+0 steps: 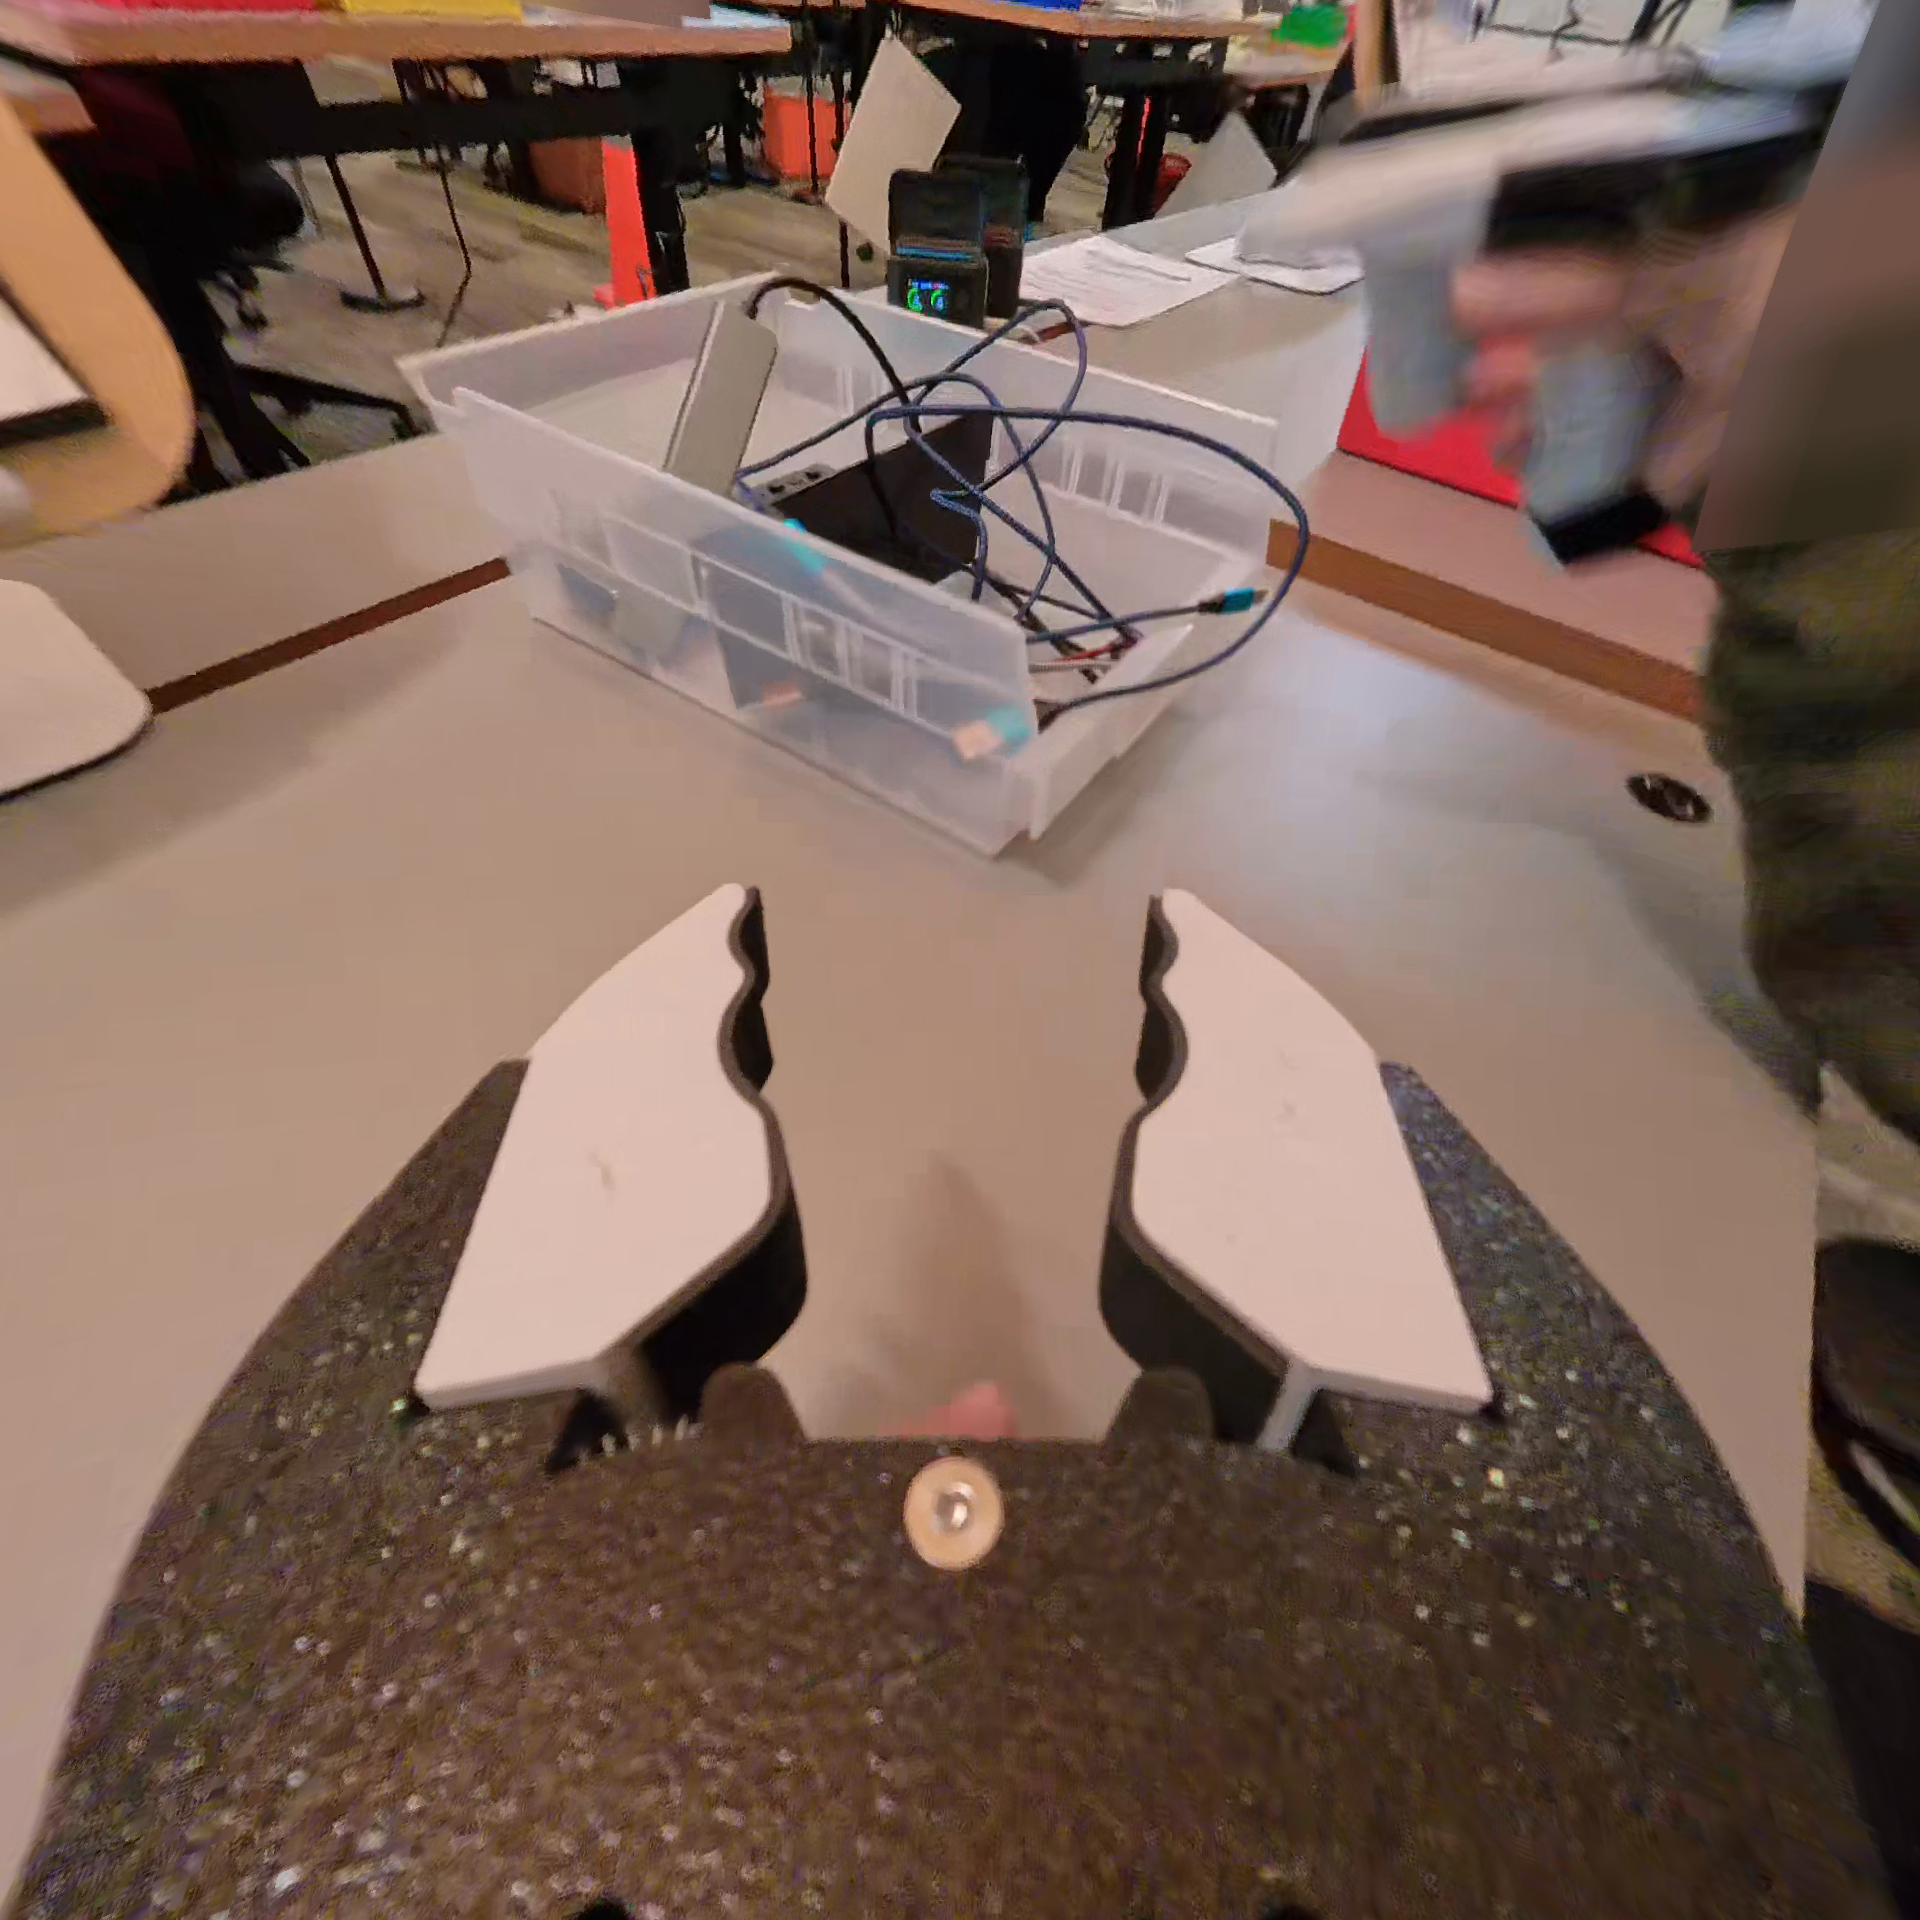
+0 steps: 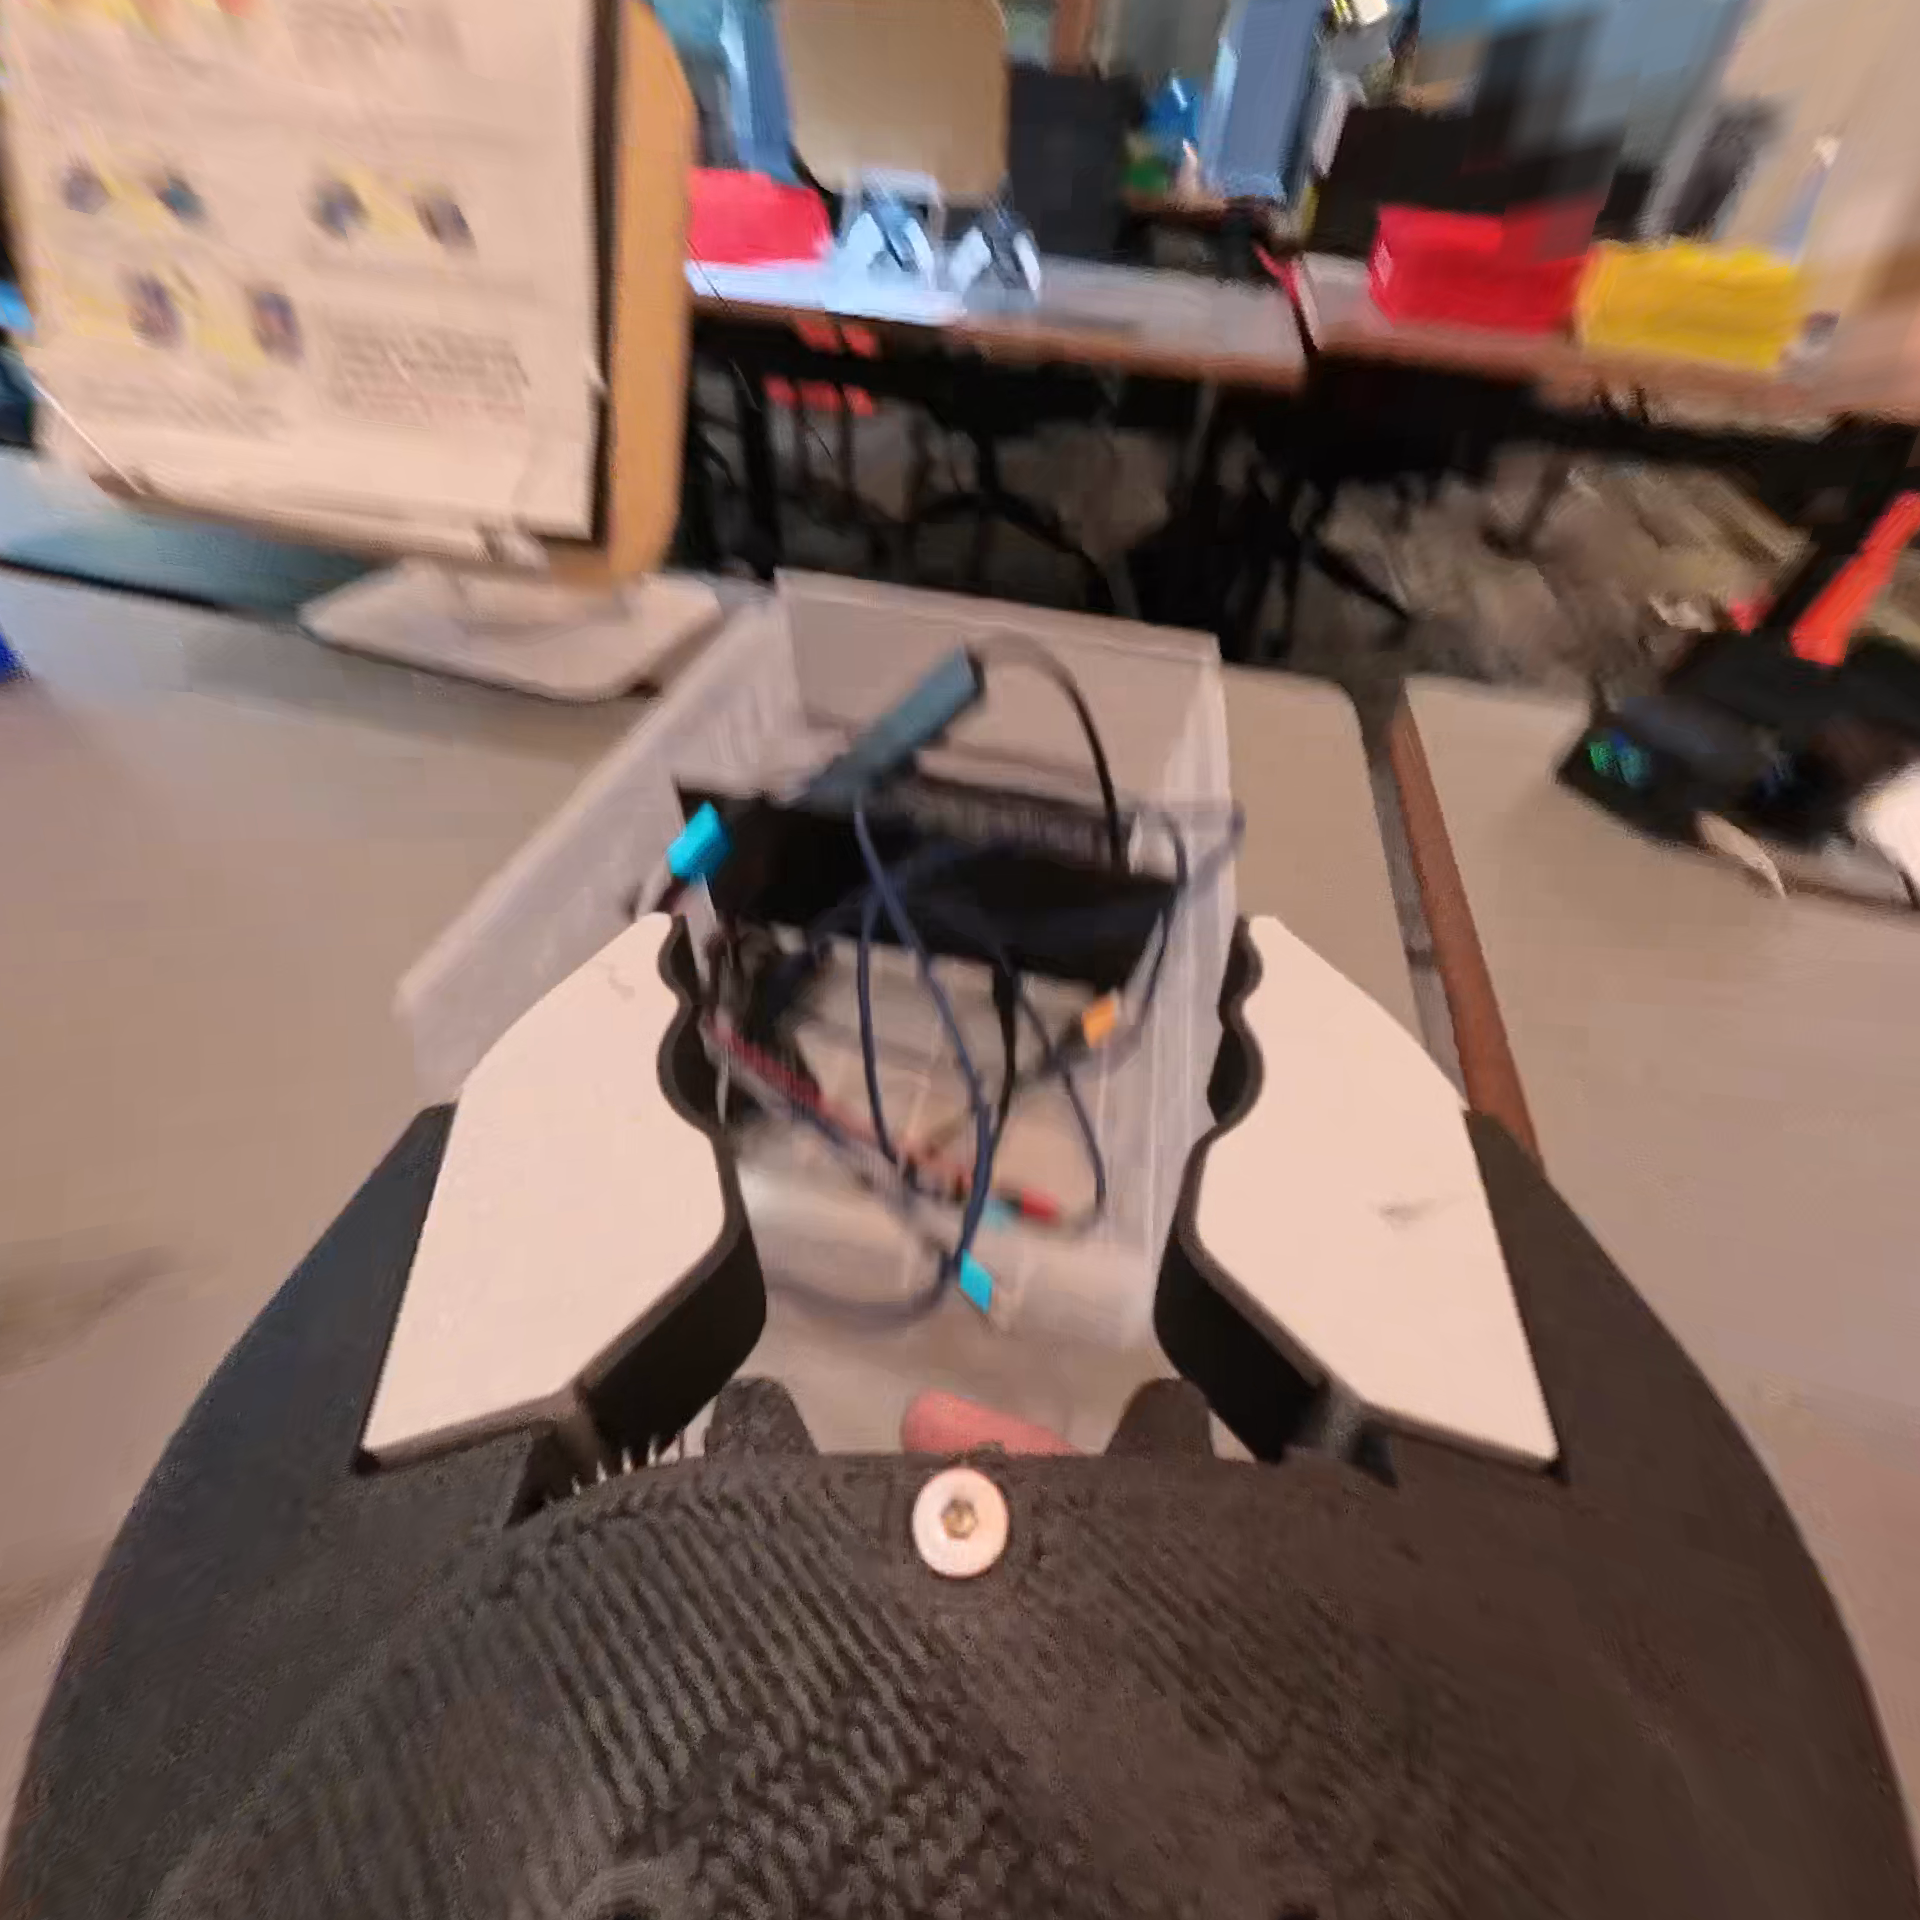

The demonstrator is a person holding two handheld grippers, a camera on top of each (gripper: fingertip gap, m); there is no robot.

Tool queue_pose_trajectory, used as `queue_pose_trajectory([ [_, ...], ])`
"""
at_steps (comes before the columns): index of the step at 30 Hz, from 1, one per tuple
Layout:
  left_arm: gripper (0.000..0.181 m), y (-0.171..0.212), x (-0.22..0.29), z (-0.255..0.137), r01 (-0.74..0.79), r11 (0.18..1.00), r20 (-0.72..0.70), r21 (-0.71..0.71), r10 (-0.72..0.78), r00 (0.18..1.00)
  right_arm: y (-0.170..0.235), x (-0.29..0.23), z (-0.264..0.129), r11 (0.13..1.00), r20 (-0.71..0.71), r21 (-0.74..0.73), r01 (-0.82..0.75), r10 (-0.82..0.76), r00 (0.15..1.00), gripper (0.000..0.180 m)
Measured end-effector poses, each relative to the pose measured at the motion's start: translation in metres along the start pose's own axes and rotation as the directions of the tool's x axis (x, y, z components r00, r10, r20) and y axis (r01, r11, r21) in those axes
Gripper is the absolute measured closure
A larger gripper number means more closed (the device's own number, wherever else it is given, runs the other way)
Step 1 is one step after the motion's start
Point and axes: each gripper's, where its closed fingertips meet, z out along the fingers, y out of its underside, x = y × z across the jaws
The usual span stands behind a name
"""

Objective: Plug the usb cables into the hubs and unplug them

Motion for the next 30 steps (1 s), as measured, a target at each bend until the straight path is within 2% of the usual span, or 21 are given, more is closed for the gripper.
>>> queue_pose_trajectory([
  [3,0.104,-0.010,0.009,0.049,0.069,0.997,0.008,-0.045,-0.069,0.998,0.056,-0.011,-0.025,0.990,-0.077,-0.132,-0.050,0.040,0.996,0.082],
  [5,0.099,-0.015,0.003,0.079,0.121,0.991,0.075,-0.060,-0.116,0.990,0.075,-0.008,-0.031,0.972,-0.120,-0.222,-0.074,0.049,0.992,0.081],
  [7,0.095,-0.014,-0.004,0.103,0.175,0.979,0.143,-0.108,-0.159,0.977,0.086,0.005,-0.035,0.966,-0.227,-0.240,-0.092,0.036,0.973,0.073],
  [10,0.096,-0.013,-0.013,0.127,0.205,0.963,0.210,-0.177,-0.166,0.963,0.094,0.000,-0.033,0.955,-0.194,-0.294,-0.048,-0.010,0.981,0.073],
  [13,0.097,-0.021,-0.030,0.137,0.154,0.964,0.319,-0.216,-0.079,0.944,0.087,0.003,-0.030,0.961,-0.223,-0.271,-0.050,-0.012,0.975,0.072],
  [17,0.098,-0.019,-0.035,0.150,0.147,0.940,0.353,-0.309,-0.031,0.935,0.089,0.006,-0.031,0.954,-0.235,-0.301,-0.013,-0.060,0.970,0.072],
  [22,0.101,-0.005,-0.043,0.165,0.219,0.910,0.411,-0.352,-0.059,0.910,0.086,0.014,-0.036,0.954,-0.259,-0.300,0.007,-0.088,0.962,0.072],
  [23,0.105,-0.002,-0.043,0.168,0.203,0.906,0.411,-0.371,-0.035,0.911,0.084,0.016,-0.037,0.956,-0.263,-0.294,0.006,-0.087,0.961,0.072],
  [26,0.137,0.002,-0.053,0.172,0.110,0.911,0.431,-0.398,0.080,0.899,0.082,0.019,-0.039,0.961,-0.268,-0.277,-0.002,-0.076,0.960,0.073],
  [30,0.151,0.003,-0.073,0.160,0.106,0.926,0.427,-0.361,0.063,0.902,0.078,0.016,-0.040,0.967,-0.236,-0.255,0.006,-0.068,0.969,0.073],
])
